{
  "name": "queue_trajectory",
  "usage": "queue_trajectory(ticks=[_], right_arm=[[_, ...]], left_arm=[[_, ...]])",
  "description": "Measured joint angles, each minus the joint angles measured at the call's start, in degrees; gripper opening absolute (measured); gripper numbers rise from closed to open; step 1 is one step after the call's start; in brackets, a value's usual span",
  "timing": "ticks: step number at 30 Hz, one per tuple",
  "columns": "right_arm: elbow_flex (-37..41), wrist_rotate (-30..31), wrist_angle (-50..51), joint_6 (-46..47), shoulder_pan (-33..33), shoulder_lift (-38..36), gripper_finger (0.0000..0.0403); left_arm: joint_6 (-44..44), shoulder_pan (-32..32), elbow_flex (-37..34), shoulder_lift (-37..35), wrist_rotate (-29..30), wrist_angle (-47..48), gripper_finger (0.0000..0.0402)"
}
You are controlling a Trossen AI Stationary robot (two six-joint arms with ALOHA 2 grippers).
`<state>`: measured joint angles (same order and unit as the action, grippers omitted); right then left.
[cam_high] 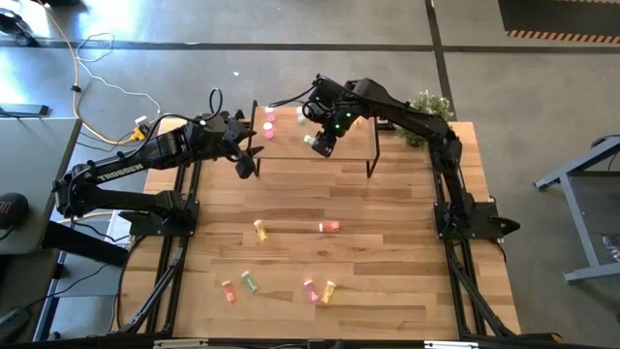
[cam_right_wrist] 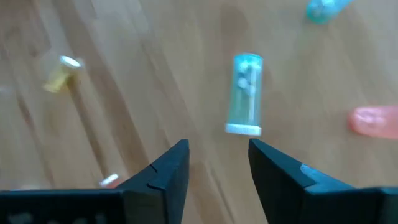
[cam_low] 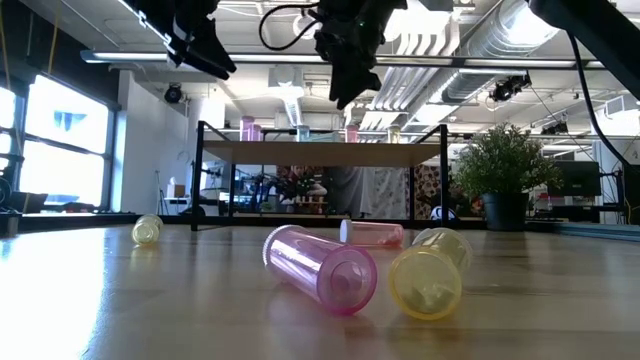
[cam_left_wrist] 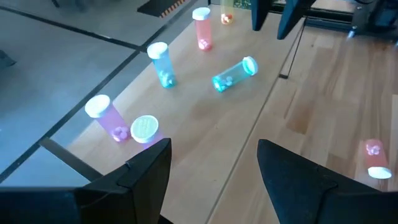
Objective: Pick and place medicine bottles onto shelf by color
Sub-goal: Put the top blue pill bottle on the shelf aligned with the other blue pill bottle
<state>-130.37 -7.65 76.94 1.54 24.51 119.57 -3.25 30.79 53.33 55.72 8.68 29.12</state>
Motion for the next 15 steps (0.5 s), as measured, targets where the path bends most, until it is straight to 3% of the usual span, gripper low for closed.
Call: queue_trajectory(ticks=[5,15], right_arm=[[0.0,5.9,1.0,-1.4,-0.1,0.1,0.0198],[0.0,5.7,-0.6,-2.5,-0.6,0.1,0.021]], left_arm=[[0.0,0.0,0.0,0.0,-0.5,0.0,0.023],[0.0,0.0,0.0,0.0,-0.5,0.1,0.023]])
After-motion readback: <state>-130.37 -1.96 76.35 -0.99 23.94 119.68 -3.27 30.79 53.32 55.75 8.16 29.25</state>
